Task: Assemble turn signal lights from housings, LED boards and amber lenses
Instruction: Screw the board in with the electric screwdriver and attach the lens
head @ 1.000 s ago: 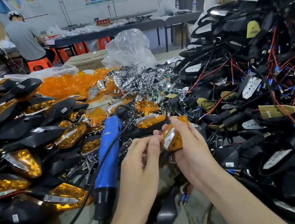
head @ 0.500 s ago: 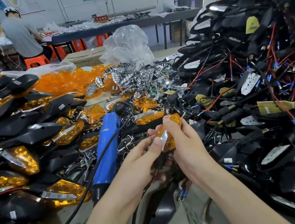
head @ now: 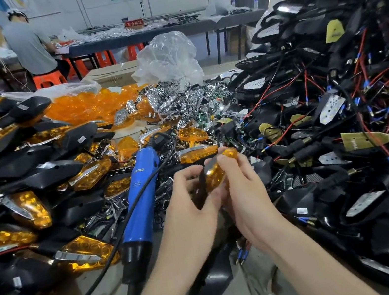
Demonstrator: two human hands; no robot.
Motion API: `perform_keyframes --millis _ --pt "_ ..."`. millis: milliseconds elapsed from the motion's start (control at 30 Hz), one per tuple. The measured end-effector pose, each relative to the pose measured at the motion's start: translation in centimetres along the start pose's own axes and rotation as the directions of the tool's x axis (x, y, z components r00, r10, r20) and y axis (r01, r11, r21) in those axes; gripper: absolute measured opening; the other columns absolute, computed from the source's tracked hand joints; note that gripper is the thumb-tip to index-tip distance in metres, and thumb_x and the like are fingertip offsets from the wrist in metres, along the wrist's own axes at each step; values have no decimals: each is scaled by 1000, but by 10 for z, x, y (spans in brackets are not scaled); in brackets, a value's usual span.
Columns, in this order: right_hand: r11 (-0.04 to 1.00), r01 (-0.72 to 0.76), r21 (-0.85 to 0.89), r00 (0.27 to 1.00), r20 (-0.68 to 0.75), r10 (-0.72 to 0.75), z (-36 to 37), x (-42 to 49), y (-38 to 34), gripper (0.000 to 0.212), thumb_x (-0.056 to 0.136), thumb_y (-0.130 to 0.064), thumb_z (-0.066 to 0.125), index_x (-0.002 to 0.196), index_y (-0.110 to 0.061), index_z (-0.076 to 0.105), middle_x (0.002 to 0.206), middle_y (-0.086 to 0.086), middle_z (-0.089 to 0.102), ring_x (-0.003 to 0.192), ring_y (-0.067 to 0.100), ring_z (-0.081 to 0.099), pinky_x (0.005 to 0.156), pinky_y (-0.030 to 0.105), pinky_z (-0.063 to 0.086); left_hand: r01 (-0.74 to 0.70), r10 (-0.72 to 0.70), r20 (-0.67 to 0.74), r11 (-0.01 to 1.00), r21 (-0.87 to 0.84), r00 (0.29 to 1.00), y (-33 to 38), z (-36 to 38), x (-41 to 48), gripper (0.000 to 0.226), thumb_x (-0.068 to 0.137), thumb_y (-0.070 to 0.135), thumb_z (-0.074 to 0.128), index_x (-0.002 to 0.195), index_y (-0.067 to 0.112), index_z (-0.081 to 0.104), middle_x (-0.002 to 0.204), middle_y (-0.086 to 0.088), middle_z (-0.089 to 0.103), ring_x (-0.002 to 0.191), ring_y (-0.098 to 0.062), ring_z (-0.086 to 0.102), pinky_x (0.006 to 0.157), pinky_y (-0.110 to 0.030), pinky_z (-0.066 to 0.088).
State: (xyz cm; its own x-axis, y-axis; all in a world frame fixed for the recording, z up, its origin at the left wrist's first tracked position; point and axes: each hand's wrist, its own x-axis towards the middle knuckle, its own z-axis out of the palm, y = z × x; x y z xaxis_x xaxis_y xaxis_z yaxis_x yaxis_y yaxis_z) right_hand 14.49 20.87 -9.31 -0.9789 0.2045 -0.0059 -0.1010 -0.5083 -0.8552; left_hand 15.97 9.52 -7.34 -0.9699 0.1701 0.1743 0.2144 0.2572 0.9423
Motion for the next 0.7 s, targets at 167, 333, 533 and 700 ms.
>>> perform_keyframes --millis 167,333,533,700 --pt "990 7 141 999 -54 0 -2 -2 -9 14 97 -23 67 85 -29 71 80 -2 67 72 13 67 66 29 57 -240 250 -4 935 262 968 2 -6 -10 18 98 41 51 112 43 63 107 28 62 108 6 55 84 -17 47" --pt "955 -36 295 999 -1 38 -1 -5 -16 14 81 -16 67 71 -26 72 74 2 60 61 14 58 54 29 52 -170 236 -78 860 481 969 -13 -26 -8 20 101 33 44 114 38 57 109 29 54 110 6 48 89 -16 41" --pt "921 -82 381 997 25 79 -2 -6 -23 28 90 -30 64 63 -25 69 71 -2 59 56 14 55 51 27 49 -171 285 -71 736 655 956 -12 -30 -10 27 99 24 44 122 25 59 118 16 55 110 -3 51 86 -16 38" --pt "926 -83 368 996 -6 91 -1 -7 -25 32 96 -30 61 65 -25 67 69 0 57 53 16 53 47 28 48 -199 261 80 471 859 962 -11 -40 -9 26 94 19 62 120 23 63 116 9 60 114 -14 54 86 -30 52"
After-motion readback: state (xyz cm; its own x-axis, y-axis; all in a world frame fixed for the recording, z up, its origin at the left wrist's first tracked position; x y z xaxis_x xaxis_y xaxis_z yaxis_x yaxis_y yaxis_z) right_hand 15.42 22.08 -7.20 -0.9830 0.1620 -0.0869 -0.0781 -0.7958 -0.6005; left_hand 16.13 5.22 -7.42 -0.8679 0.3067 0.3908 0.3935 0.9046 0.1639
